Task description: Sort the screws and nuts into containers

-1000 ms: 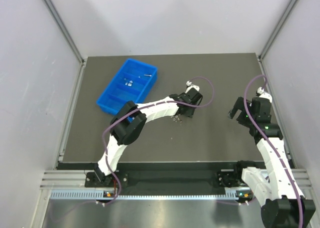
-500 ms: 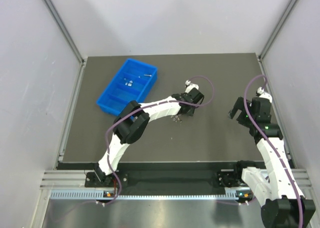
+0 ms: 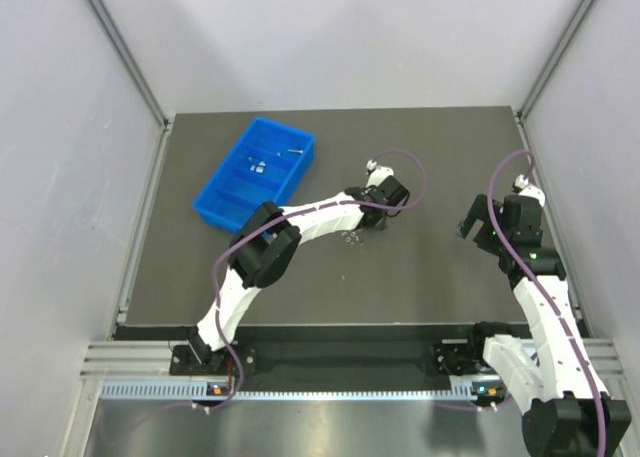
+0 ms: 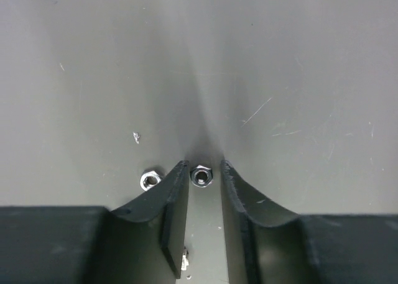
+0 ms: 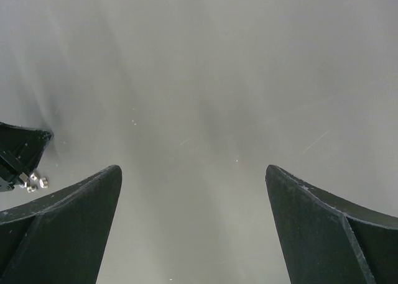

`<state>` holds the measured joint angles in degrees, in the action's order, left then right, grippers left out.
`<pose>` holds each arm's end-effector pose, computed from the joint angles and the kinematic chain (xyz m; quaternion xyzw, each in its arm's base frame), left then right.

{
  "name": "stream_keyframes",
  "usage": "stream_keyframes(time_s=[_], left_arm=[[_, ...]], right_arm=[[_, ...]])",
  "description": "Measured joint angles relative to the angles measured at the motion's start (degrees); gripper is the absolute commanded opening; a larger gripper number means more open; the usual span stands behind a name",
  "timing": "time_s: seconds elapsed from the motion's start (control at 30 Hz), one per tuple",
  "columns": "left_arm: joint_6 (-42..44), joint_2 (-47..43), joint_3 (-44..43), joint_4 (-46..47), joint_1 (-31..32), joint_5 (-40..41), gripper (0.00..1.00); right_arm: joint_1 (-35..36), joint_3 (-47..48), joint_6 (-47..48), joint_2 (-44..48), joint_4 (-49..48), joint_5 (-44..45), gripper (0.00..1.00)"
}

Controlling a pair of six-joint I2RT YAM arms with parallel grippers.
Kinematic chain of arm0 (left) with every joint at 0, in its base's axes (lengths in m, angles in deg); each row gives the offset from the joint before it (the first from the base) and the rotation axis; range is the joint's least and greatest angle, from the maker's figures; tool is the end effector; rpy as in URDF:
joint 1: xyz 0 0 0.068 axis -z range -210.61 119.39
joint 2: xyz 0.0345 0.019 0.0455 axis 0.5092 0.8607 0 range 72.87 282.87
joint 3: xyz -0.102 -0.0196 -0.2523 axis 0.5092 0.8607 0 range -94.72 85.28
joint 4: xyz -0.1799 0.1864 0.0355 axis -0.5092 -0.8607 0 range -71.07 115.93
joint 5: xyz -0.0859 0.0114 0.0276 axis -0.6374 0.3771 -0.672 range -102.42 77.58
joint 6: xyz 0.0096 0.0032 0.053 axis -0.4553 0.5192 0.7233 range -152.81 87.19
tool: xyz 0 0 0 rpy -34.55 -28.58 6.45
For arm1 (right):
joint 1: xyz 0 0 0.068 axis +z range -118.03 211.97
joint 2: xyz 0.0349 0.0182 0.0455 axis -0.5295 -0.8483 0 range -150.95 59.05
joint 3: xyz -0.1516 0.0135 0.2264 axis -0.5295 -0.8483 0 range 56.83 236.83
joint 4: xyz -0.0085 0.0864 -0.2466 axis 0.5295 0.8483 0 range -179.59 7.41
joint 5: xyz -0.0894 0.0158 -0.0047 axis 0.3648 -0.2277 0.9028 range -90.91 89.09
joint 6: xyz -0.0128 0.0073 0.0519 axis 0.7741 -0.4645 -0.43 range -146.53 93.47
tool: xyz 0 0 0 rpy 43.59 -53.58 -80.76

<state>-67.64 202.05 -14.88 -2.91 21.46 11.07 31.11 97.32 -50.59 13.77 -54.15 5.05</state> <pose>0.3105 -0.3754 0.1614 0.0853 0.9386 -0.0443 0.3312 0.1668 -0.0063 0.2697 0.2168 0.8799 0.0383 0.4211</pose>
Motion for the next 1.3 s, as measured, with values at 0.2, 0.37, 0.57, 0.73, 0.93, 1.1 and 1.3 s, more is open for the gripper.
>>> stream_keyframes(time_s=[0.2,0.37,0.57,0.73,0.93,1.1,1.3], left_arm=[[-0.2,0.3,-0.5,-0.2,0.2,0.8,0.16],[-0.2,0.4,-0.5,-0.3,0.2,0.8,0.15],[-0.2,0.2,-0.5,-0.3,0.2,0.9,0.15],[0.0,-1.5,-0.3,-0.9,-0.4,0.8,0.16],[0.3,-9.3,1.7,-0.2,-5.5,0.9,0.16],[0.8,-17.1,5.4,1.6,-16.9,1.6,0.16],[1.6,-22.1,10.2,3.1,-30.3,4.1,0.16]], right_arm=[[0.0,0.0,0.0,0.0,0.0,0.0,1.0],[0.0,0.0,0.0,0.0,0.0,0.0,1.0],[0.0,0.0,0.0,0.0,0.0,0.1,1.0],[0.0,0.0,0.0,0.0,0.0,0.1,1.0],[0.0,0.0,0.0,0.0,0.0,0.0,1.0],[0.0,0.0,0.0,0.0,0.1,0.0,1.0],[0.0,0.0,-0.2,-0.3,0.1,0.1,1.0]])
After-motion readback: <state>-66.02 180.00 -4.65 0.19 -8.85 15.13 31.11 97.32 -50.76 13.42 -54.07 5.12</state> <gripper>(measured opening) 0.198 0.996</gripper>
